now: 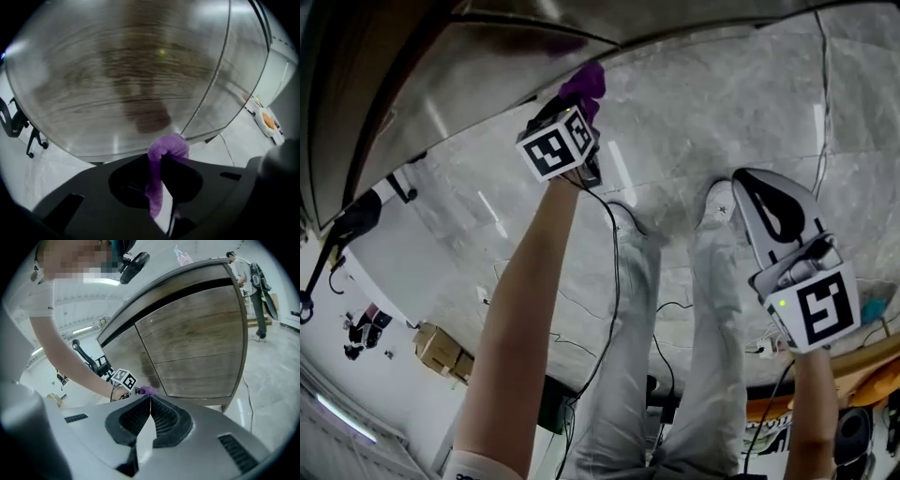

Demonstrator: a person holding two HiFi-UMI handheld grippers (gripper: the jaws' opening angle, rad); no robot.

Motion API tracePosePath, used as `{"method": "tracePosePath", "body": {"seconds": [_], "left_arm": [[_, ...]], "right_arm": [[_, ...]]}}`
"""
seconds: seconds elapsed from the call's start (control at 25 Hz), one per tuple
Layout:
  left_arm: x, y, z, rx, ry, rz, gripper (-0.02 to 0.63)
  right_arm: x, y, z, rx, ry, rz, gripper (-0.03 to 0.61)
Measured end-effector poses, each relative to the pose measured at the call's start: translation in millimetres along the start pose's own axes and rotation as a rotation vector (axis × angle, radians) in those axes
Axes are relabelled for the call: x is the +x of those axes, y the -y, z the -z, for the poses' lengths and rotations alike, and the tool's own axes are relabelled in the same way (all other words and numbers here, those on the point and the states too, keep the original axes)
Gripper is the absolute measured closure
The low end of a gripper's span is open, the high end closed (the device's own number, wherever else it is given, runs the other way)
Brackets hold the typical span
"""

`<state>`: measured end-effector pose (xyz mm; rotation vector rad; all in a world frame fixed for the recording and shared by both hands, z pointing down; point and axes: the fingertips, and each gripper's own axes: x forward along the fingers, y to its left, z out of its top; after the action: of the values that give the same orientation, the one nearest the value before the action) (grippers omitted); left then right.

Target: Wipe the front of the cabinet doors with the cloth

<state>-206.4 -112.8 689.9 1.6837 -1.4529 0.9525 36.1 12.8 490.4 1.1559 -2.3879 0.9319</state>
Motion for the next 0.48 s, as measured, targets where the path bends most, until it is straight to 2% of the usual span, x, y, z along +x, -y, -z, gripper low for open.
{"method": "tracePosePath", "body": {"seconds": [0.12,0.32,0.48], "left_arm": [[21.0,25.0,1.1,0.05,-0.018,0.037,0.554],[54.0,41.1,-7.9,0.12,-0.01,0.071,0.554],[69.1,37.7,-20.7,0.103,0.001,0.091,0.554]], "right_arm": [[-5.2,12.1,9.1,0.02,0.011,0.034,0.551],[-8.2,18.9,34.6,0.063,0.03,0.096,0.551],[-6.4,14.1,54.1,0.088,0.029,0.144,0.551]]}}
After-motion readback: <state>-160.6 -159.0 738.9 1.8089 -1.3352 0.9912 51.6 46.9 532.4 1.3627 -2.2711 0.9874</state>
